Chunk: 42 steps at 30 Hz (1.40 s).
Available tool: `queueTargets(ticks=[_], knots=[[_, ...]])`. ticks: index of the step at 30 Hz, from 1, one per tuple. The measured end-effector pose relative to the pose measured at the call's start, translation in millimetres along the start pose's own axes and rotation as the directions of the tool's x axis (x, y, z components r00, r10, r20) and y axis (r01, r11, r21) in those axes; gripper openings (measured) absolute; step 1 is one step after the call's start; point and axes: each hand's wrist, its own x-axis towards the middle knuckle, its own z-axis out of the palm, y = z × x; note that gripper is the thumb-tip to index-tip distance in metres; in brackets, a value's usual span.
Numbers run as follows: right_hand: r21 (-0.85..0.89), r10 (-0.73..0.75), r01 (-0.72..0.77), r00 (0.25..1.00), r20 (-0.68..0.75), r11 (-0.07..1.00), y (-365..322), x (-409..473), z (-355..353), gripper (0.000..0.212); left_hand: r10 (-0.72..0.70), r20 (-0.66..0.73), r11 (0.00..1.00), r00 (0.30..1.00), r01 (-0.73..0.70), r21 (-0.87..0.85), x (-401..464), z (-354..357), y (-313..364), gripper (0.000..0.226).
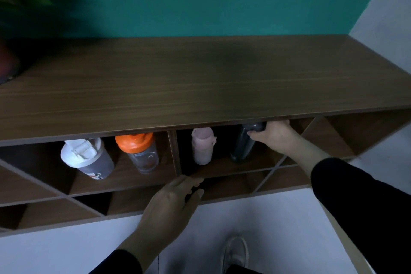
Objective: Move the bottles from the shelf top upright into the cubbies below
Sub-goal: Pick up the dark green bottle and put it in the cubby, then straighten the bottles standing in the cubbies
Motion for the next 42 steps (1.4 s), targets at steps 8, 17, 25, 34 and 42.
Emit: queueTargets(ticks=[8,17,25,34,42], knots=[[0.043,-0.001,0.009,0.982,-0.188,0.999,8,-16,14,0.08,-0.014,0.012,0.999,1.0,0.014,0.03,-1,-3,0,0.034],[0.635,0.415,-0.301,0.909,-0.034,0.712,25,-88,69,0.042,-0.177,0.066,0.955,0.982,0.187,-0.23,31,34,29,0.036],[0.825,0.468,-0.322,0.88,0.079,0.465,14,-57,113,0.028,-0.449,0.306,0.766,0.839,0.538,-0.351,123,108,45,0.056],[0.802,0.48,-0.374,0.868,0.126,0.466,10,-40,125,0.057,-0.486,0.234,0.702,0.842,0.536,-0.469,163,148,20,0.062],[0.74,0.49,-0.414,0.862,0.131,0.531,41,-16,115,0.059,-0.422,0.214,0.737,0.881,0.471,-0.484,145,161,30,0.051]])
